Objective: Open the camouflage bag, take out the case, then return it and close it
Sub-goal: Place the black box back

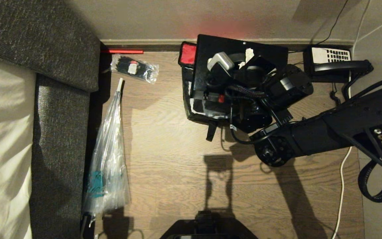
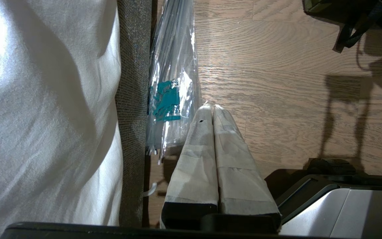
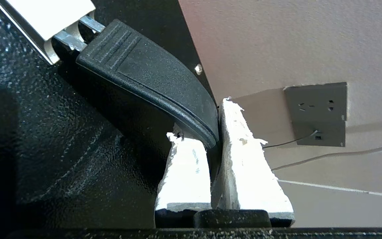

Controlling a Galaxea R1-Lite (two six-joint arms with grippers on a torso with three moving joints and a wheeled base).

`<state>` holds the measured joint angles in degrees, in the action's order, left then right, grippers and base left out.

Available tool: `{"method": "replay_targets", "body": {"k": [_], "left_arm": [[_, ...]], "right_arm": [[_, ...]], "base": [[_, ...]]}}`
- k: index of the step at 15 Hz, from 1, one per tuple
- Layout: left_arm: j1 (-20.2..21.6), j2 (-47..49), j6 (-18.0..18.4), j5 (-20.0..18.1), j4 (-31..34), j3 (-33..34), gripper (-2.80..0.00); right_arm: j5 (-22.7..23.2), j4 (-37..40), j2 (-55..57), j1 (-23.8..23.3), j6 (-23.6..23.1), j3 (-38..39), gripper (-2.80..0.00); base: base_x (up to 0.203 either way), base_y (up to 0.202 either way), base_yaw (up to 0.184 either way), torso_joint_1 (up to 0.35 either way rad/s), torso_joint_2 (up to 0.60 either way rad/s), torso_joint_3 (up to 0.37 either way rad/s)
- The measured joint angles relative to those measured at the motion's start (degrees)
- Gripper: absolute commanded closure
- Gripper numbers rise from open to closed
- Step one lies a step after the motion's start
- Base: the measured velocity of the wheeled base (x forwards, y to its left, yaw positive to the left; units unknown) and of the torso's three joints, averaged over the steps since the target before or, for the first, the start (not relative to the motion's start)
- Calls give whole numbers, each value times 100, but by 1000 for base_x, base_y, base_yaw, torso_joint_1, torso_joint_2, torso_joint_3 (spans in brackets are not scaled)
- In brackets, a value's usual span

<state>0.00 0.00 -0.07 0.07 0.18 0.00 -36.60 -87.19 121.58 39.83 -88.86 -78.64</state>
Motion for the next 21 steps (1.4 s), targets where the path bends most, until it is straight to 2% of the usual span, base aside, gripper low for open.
{"method": "replay_targets", "body": {"k": [21], "left_arm": [[0,0,0,0,0,0,0]], "right_arm": [[9,261,-319,101,-50,466,0]], "base": [[0,0,0,0,0,0]]}}
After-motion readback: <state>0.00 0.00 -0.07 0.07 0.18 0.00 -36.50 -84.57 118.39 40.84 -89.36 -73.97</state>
